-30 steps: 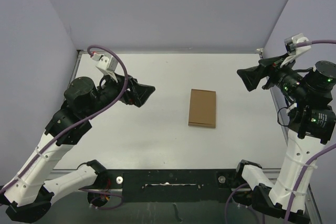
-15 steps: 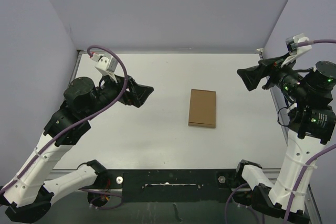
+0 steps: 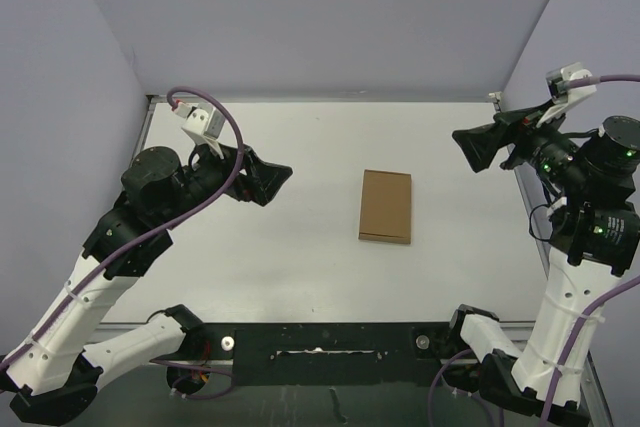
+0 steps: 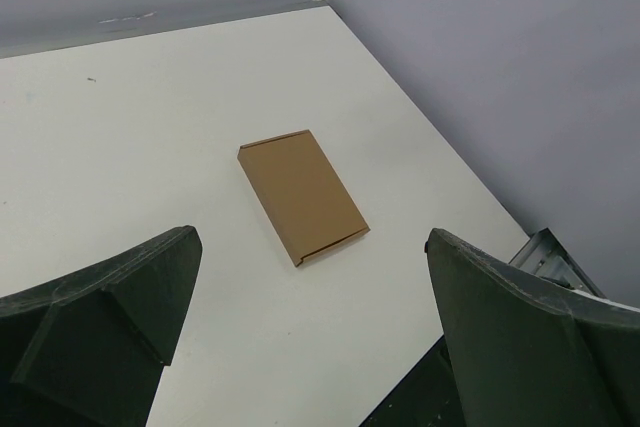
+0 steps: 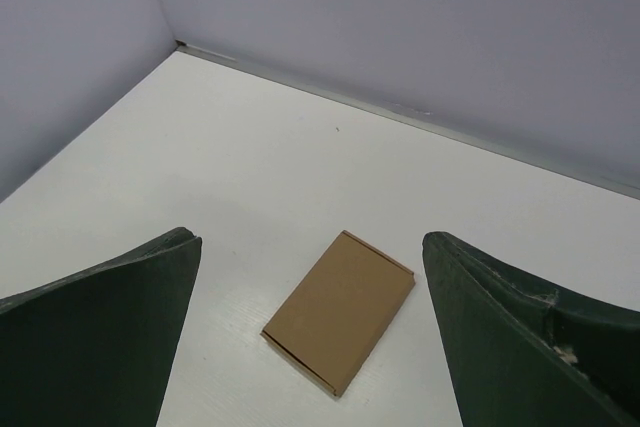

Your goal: Fold the paper box

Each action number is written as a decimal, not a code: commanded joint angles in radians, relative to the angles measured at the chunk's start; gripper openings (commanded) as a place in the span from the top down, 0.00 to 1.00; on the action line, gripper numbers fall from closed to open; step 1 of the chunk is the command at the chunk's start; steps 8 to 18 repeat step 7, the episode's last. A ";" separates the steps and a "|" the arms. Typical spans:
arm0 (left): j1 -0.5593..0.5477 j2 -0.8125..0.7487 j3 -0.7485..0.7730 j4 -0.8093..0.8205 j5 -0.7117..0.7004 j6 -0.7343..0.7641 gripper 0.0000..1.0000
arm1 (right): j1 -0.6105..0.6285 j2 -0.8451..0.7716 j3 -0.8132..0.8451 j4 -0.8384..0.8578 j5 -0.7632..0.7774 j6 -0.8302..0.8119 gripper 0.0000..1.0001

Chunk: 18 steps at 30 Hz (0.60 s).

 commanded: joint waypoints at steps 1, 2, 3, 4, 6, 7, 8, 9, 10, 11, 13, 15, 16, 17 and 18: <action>0.006 -0.002 0.054 0.024 -0.008 0.013 0.02 | -0.007 0.000 0.040 0.047 0.009 0.018 0.02; 0.006 0.000 0.056 0.024 -0.007 0.014 0.02 | -0.007 -0.001 0.038 0.047 0.011 0.017 0.02; 0.006 0.001 0.055 0.024 -0.007 0.015 0.02 | -0.007 -0.002 0.036 0.047 0.010 0.015 0.02; 0.005 0.001 0.056 0.023 -0.007 0.017 0.02 | -0.007 -0.002 0.032 0.046 0.007 0.012 0.02; 0.006 0.001 0.056 0.023 -0.008 0.017 0.02 | -0.006 -0.003 0.026 0.045 -0.005 0.004 0.02; 0.006 0.002 0.056 0.022 -0.009 0.018 0.02 | -0.006 -0.003 0.023 0.046 -0.004 0.001 0.02; 0.006 0.002 0.056 0.022 -0.009 0.018 0.02 | -0.006 -0.003 0.023 0.046 -0.004 0.001 0.02; 0.006 0.002 0.056 0.022 -0.009 0.018 0.02 | -0.006 -0.003 0.023 0.046 -0.004 0.001 0.02; 0.006 0.002 0.056 0.022 -0.009 0.018 0.02 | -0.006 -0.003 0.023 0.046 -0.004 0.001 0.02; 0.006 0.002 0.056 0.022 -0.009 0.018 0.02 | -0.006 -0.003 0.023 0.046 -0.004 0.001 0.02; 0.006 0.002 0.056 0.022 -0.009 0.018 0.02 | -0.006 -0.003 0.023 0.046 -0.004 0.001 0.02; 0.006 0.002 0.056 0.022 -0.009 0.018 0.02 | -0.006 -0.003 0.023 0.046 -0.004 0.001 0.02; 0.006 0.002 0.056 0.022 -0.009 0.018 0.02 | -0.006 -0.003 0.023 0.046 -0.004 0.001 0.02; 0.006 0.002 0.056 0.022 -0.009 0.018 0.02 | -0.006 -0.003 0.023 0.046 -0.004 0.001 0.02; 0.006 0.002 0.056 0.022 -0.009 0.018 0.02 | -0.006 -0.003 0.023 0.046 -0.004 0.001 0.02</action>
